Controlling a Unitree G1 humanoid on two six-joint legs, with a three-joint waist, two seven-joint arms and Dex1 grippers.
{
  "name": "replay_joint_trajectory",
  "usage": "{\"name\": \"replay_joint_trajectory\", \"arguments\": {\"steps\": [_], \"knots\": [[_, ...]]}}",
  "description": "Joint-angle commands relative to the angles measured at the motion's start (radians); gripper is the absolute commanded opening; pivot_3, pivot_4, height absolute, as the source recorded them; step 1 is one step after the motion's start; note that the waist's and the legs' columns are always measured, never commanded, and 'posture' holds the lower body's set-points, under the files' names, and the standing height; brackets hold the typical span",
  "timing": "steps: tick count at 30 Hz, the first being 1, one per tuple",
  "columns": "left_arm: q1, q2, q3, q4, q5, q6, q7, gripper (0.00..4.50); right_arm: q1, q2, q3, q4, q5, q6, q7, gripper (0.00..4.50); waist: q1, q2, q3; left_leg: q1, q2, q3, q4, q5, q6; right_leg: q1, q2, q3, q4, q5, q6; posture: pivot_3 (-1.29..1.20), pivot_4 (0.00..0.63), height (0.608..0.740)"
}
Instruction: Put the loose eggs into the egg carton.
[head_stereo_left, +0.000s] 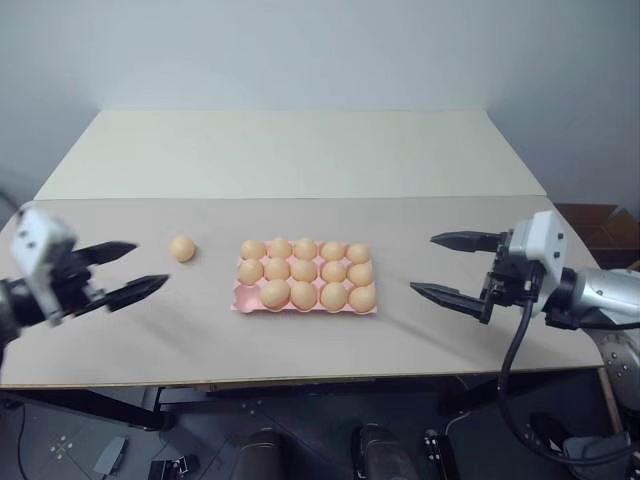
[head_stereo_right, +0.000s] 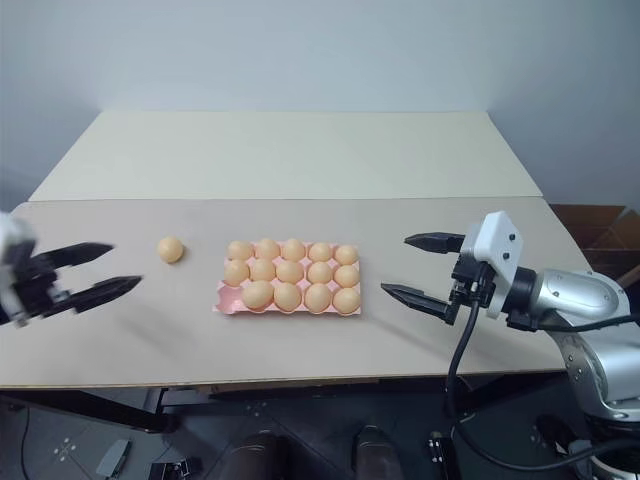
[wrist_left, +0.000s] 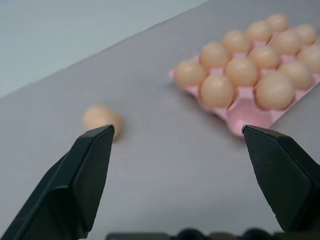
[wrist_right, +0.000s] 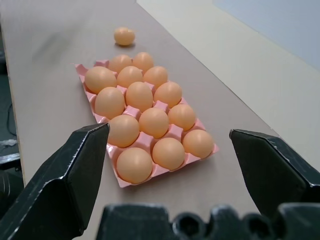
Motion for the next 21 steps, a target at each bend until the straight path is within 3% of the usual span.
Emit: {"name": "replay_joint_trajectory", "arguments": {"steps": [1, 7, 12, 16, 21], "knots": [[0.091, -0.030, 0.128, -0.093, -0.017, 0.018, 0.017, 4.45, -0.026, -0.020, -0.012, 0.011, -0.005, -0.018, 0.020, 4.50, 0.006, 0.000, 0.000, 0.000, 0.000, 0.000, 0.000, 0.000, 0.000, 0.000, 0.000, 0.000, 0.000, 0.000, 0.000, 0.00, 0.150, 0.740], [0.140, -0.081, 0.145, -0.171, -0.064, 0.054, 0.075, 4.45, -0.034, -0.025, -0.018, 0.018, -0.003, -0.013, 0.030, 4.50, 0.021, 0.000, 0.000, 0.000, 0.000, 0.000, 0.000, 0.000, 0.000, 0.000, -0.001, 0.000, 0.000, 0.000, -0.001, 0.00, 0.150, 0.740], [0.054, -0.052, 0.062, -0.138, -0.068, 0.112, 0.153, 4.45, -0.033, -0.031, -0.028, 0.009, 0.004, -0.003, 0.025, 4.50, 0.023, 0.000, 0.000, 0.000, 0.000, 0.000, 0.000, 0.000, 0.000, 0.000, 0.000, 0.000, 0.000, 0.000, -0.001, 0.00, 0.150, 0.740], [-0.150, -0.038, -0.133, -0.049, -0.008, 0.244, 0.336, 4.45, -0.018, -0.030, -0.033, -0.009, 0.006, -0.002, 0.015, 4.50, 0.025, 0.000, 0.000, 0.001, -0.002, 0.000, 0.000, 0.000, 0.000, 0.001, 0.000, 0.000, 0.001, 0.000, 0.000, 0.00, 0.150, 0.740], [-0.497, -0.160, -0.322, 0.152, 0.091, 0.391, 0.609, 4.45, -0.019, -0.034, -0.036, -0.024, 0.007, 0.005, 0.001, 4.50, 0.023, -0.001, -0.001, 0.000, -0.002, -0.001, 0.000, 0.000, 0.000, 0.002, 0.000, 0.000, 0.000, 0.001, 0.002, 0.00, 0.150, 0.740]]}}
